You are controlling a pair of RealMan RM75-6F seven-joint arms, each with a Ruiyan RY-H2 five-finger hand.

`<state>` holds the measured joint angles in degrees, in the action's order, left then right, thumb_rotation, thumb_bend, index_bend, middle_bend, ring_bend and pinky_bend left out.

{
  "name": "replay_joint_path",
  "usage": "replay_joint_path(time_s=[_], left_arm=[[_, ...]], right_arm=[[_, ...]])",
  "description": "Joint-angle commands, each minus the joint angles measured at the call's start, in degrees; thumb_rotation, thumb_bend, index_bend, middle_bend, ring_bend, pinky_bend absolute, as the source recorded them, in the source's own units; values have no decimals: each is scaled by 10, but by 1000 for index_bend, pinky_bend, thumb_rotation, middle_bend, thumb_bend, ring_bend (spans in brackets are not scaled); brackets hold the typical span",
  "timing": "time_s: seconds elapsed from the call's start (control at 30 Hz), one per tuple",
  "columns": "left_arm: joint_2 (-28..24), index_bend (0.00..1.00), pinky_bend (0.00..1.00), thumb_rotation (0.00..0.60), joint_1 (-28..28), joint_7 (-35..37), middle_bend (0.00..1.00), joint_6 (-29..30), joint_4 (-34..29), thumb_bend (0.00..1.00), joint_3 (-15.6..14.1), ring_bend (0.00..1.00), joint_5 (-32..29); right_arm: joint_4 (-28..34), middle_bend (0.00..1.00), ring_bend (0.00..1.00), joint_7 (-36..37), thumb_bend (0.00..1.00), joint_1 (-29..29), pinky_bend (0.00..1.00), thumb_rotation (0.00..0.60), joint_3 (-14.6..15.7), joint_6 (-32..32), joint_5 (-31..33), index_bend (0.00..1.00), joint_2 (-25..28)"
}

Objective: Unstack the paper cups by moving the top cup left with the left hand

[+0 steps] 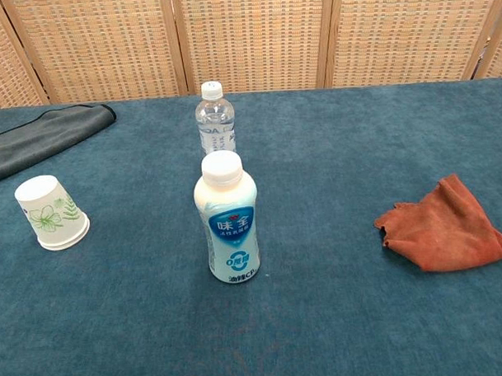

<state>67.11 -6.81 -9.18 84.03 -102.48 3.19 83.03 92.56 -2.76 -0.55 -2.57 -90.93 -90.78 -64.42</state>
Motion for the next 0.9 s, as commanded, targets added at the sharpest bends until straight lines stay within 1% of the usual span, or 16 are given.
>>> replay_joint_path(time_s=[0.03,0.73,0.83,0.9], left_arm=[[0,0,0,600,0,0,0,-1,0,240,0,0,-1],[2,0,0,600,-5,4,0,-6,-4,240,2,0,1],[2,0,0,600,-8,3,0,-9,-5,240,5,0,-2],[-3,16,0,600,-18,-8,0,-19,-11,240,15,0,-13]], right_arm=[[0,0,0,-1,118,0,0,600,1,2,0,0,0],[2,0,0,2,118,0,0,600,0,3,4,0,2],[1,0,0,3,117,1,0,600,0,3,5,0,2],[2,0,0,4,117,0,0,600,-1,4,7,0,2]])
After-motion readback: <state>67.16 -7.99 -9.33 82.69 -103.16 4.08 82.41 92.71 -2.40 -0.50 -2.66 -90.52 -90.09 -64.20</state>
